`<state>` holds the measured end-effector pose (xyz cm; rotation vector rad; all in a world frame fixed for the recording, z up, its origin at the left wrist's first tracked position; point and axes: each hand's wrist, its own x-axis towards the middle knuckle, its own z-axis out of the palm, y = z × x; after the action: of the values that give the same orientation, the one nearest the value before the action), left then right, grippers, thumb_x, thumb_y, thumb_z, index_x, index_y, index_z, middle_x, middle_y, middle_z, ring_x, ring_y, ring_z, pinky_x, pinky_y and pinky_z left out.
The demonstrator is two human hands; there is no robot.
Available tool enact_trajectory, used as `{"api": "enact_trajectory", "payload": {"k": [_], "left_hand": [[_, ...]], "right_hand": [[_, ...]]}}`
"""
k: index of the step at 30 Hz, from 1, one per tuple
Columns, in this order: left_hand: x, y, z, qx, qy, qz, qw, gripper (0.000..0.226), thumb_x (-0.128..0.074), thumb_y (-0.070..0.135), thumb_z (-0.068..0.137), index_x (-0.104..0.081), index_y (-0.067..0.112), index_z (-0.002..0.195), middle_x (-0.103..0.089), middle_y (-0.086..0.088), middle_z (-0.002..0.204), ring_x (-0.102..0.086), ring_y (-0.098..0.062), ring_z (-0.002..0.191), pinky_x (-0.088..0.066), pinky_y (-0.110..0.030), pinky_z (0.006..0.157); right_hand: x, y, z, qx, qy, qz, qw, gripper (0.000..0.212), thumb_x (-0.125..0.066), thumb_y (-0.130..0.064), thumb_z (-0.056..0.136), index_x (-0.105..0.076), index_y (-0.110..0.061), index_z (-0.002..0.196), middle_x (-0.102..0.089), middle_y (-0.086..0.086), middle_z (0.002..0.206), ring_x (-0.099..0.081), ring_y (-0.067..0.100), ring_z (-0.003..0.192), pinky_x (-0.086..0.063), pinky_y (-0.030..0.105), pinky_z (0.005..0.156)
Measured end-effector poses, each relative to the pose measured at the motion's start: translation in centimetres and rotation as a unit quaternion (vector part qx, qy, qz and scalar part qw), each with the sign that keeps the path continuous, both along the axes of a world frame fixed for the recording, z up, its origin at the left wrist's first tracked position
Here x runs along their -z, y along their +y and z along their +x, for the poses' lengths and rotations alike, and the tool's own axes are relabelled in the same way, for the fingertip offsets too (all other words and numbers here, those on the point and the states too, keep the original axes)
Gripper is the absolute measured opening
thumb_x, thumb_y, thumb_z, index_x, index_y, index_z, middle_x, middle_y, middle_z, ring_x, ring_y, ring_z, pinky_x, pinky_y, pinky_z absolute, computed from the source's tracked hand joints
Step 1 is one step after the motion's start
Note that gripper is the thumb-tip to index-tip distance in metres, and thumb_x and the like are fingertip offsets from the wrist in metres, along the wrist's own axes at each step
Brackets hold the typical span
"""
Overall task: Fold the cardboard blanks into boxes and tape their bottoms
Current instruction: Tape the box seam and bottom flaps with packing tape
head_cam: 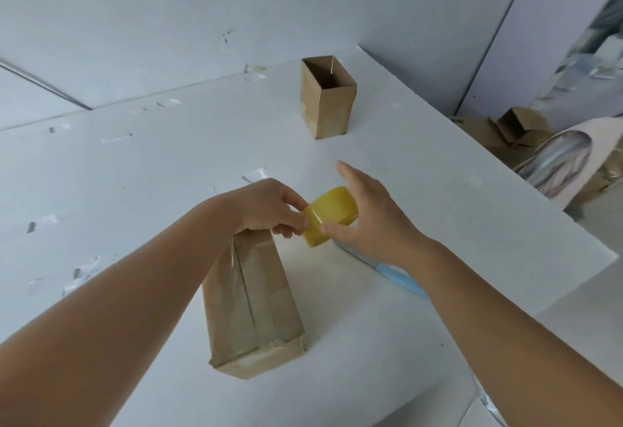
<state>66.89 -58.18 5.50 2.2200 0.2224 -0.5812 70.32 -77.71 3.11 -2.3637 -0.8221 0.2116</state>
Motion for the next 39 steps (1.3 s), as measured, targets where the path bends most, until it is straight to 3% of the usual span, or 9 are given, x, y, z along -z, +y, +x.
{"api": "enact_trajectory", "payload": {"k": [2,4,9,12,16,26,30,33,39], "left_hand": [[0.1,0.1,-0.3,-0.015,-0.012,-0.012,1.000,0.011,-0.069,0.017,0.083,-0.074,0.025,0.088,-0.074,0.002,0.075,-0.065,-0.006,0.067,-0.050,-0.021,0.069],[0.1,0.1,-0.4,-0.032,-0.018,-0.024,0.999,0.011,-0.070,0.016,0.084,-0.074,0.024,0.089,-0.073,0.001,0.074,-0.064,-0.008,0.068,-0.051,-0.023,0.070],[0.2,-0.1,-0.7,-0.042,-0.028,-0.024,0.998,0.012,-0.070,0.016,0.084,-0.073,0.026,0.090,-0.072,0.003,0.074,-0.060,-0.009,0.067,-0.051,-0.025,0.074],[0.2,-0.1,-0.8,-0.039,-0.042,-0.026,0.998,0.016,-0.070,0.017,0.084,-0.074,0.026,0.096,-0.072,0.004,0.074,-0.056,-0.006,0.062,-0.051,-0.020,0.070],[0.1,-0.1,-1.0,-0.041,-0.054,-0.033,0.997,0.017,-0.071,0.017,0.084,-0.074,0.026,0.098,-0.072,0.004,0.074,-0.055,-0.004,0.062,-0.047,-0.016,0.064],[0.0,-0.2,-1.3,-0.040,-0.076,-0.023,0.996,0.019,-0.068,0.018,0.080,-0.074,0.036,0.087,-0.071,0.006,0.073,-0.055,-0.008,0.068,-0.050,-0.021,0.073],[-0.2,-0.3,-1.4,-0.039,-0.089,-0.012,0.995,0.018,-0.070,0.020,0.081,-0.074,0.035,0.088,-0.066,0.012,0.064,-0.050,-0.004,0.059,-0.044,-0.015,0.063],[-0.4,-0.4,-1.5,-0.032,-0.098,-0.008,0.995,0.016,-0.071,0.022,0.081,-0.074,0.036,0.087,-0.064,0.013,0.063,-0.048,-0.003,0.056,-0.042,-0.015,0.061],[-0.2,-0.2,-1.4,-0.042,-0.098,-0.017,0.994,0.017,-0.074,0.021,0.079,-0.075,0.029,0.094,-0.062,0.013,0.059,-0.048,-0.003,0.058,-0.041,-0.016,0.060]], "right_hand": [[1.2,-0.9,-0.5,0.034,0.029,-0.003,0.999,0.107,-0.072,-0.048,0.077,-0.001,-0.019,0.152,-0.012,-0.002,0.158,-0.011,0.016,0.143,-0.015,0.028,0.112],[2.8,-1.9,-1.0,0.073,0.061,-0.049,0.994,0.106,-0.070,-0.049,0.078,-0.001,-0.017,0.151,-0.014,0.003,0.156,-0.013,0.022,0.142,-0.018,0.032,0.112],[7.5,-4.4,-2.2,0.090,0.059,-0.248,0.963,0.052,-0.051,-0.038,0.091,-0.037,-0.024,0.139,-0.039,0.007,0.131,-0.036,0.027,0.120,-0.039,0.033,0.096],[8.8,-4.9,-2.7,0.100,0.035,-0.238,0.965,0.035,-0.045,-0.024,0.095,-0.049,-0.024,0.130,-0.043,0.005,0.115,-0.044,0.023,0.103,-0.045,0.030,0.082],[8.5,-4.7,-2.7,0.092,0.020,-0.234,0.968,0.037,-0.037,-0.013,0.095,-0.056,-0.023,0.124,-0.046,0.005,0.100,-0.050,0.023,0.088,-0.045,0.030,0.072],[-1.1,-4.8,-6.0,-0.011,-0.009,-0.109,0.994,0.013,-0.049,-0.026,0.090,-0.061,-0.025,0.085,-0.053,-0.004,0.078,-0.051,0.017,0.071,-0.040,0.026,0.063],[-3.5,-3.8,-7.3,-0.002,-0.065,-0.075,0.995,0.027,-0.045,-0.018,0.092,-0.061,-0.033,0.108,-0.054,-0.005,0.071,-0.048,0.020,0.067,-0.044,0.032,0.063],[-4.1,-2.8,-7.8,-0.017,-0.109,-0.113,0.987,0.045,-0.038,-0.016,0.095,-0.046,-0.039,0.133,-0.048,-0.006,0.076,-0.048,0.020,0.072,-0.043,0.031,0.065],[-4.3,-1.0,-8.4,-0.034,-0.159,-0.219,0.962,0.042,-0.040,-0.011,0.093,-0.042,-0.031,0.129,-0.057,-0.002,0.094,-0.060,0.025,0.081,-0.041,0.031,0.061]]}}
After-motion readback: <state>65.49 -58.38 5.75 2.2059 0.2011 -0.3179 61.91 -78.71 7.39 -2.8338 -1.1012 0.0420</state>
